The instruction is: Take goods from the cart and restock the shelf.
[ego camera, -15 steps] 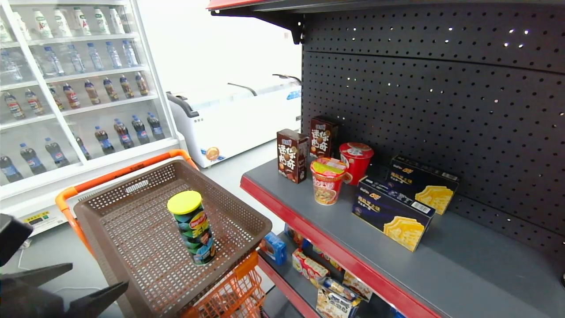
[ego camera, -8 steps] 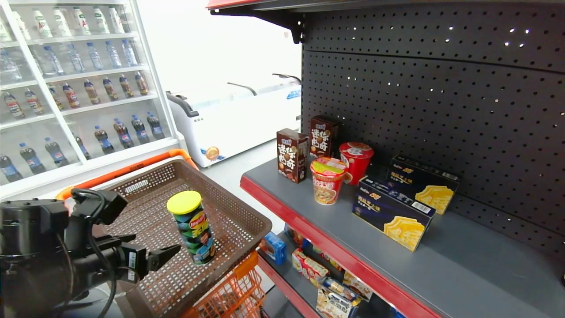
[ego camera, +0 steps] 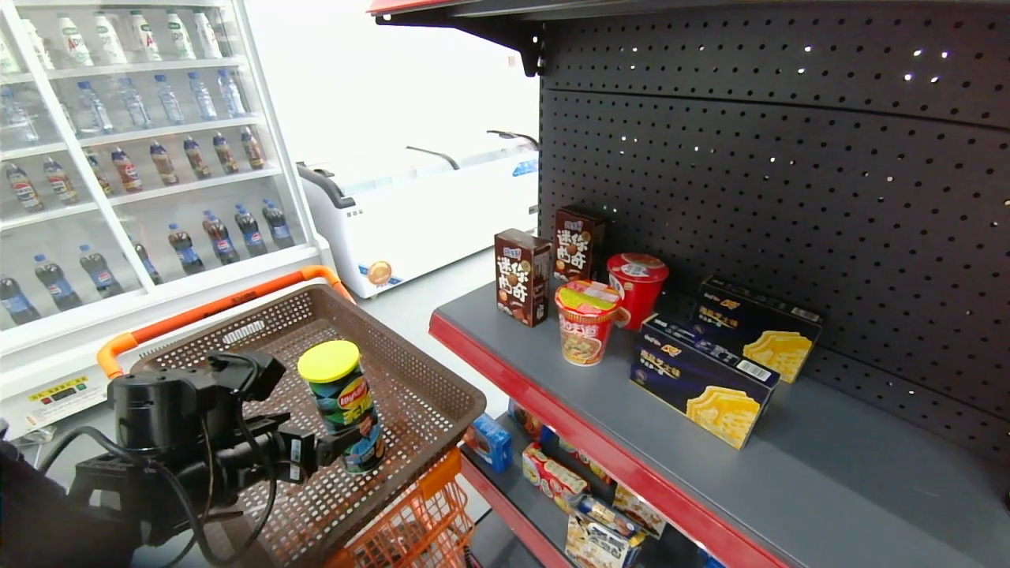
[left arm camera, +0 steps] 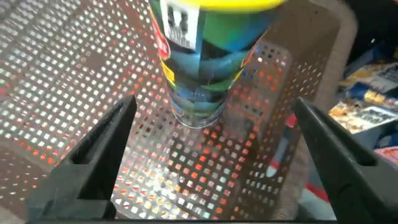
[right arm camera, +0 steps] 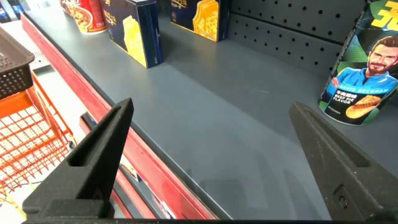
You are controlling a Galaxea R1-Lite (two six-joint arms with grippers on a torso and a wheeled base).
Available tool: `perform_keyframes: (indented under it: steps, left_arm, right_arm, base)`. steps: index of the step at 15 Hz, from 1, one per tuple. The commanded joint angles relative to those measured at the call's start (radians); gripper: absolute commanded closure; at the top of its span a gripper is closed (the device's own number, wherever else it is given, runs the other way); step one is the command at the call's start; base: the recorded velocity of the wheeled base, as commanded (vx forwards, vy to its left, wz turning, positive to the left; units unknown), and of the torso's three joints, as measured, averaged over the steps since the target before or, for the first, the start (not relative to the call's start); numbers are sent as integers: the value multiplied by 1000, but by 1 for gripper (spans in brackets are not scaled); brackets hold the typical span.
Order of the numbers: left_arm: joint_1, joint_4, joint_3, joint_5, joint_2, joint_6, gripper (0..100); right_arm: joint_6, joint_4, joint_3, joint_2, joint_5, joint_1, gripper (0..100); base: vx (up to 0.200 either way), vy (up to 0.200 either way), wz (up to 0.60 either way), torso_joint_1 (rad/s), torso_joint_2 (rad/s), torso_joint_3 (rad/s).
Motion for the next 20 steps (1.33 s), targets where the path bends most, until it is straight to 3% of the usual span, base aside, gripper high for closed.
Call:
perform_keyframes:
  steps: [1, 3, 4, 8, 12, 16, 20]
  left_arm:
    - [-9, -21, 7, 0, 95, 23, 0]
    - [-14, -56, 23, 0, 110, 85, 0]
    - [-14, -82, 23, 0, 122, 96, 0]
    - [-12, -214, 13, 0, 199, 95, 0]
    - [-12, -440, -47, 0, 358, 96, 0]
    - [-19, -512, -123, 0, 438, 99, 0]
    - [-26, -512, -146, 0, 466, 121, 0]
  right_arm:
    - [0, -1, 0, 1, 0, 0, 0]
    - [0, -1, 0, 1, 0, 1, 0]
    - [0, -1, 0, 1, 0, 0, 0]
    - [0, -1, 0, 1, 0, 0, 0]
    - [0, -1, 0, 1, 0, 0, 0]
    - [0, -1, 0, 1, 0, 0, 0]
    - [0, -1, 0, 1, 0, 0, 0]
  base:
    - [0, 0, 0, 0, 0, 0]
    - [0, 0, 0, 0, 0, 0]
    - [0, 0, 0, 0, 0, 0]
    - [0, 0, 0, 0, 0, 0]
    - [0, 0, 0, 0, 0, 0]
    - [0, 0, 0, 0, 0, 0]
    - [0, 0, 0, 0, 0, 0]
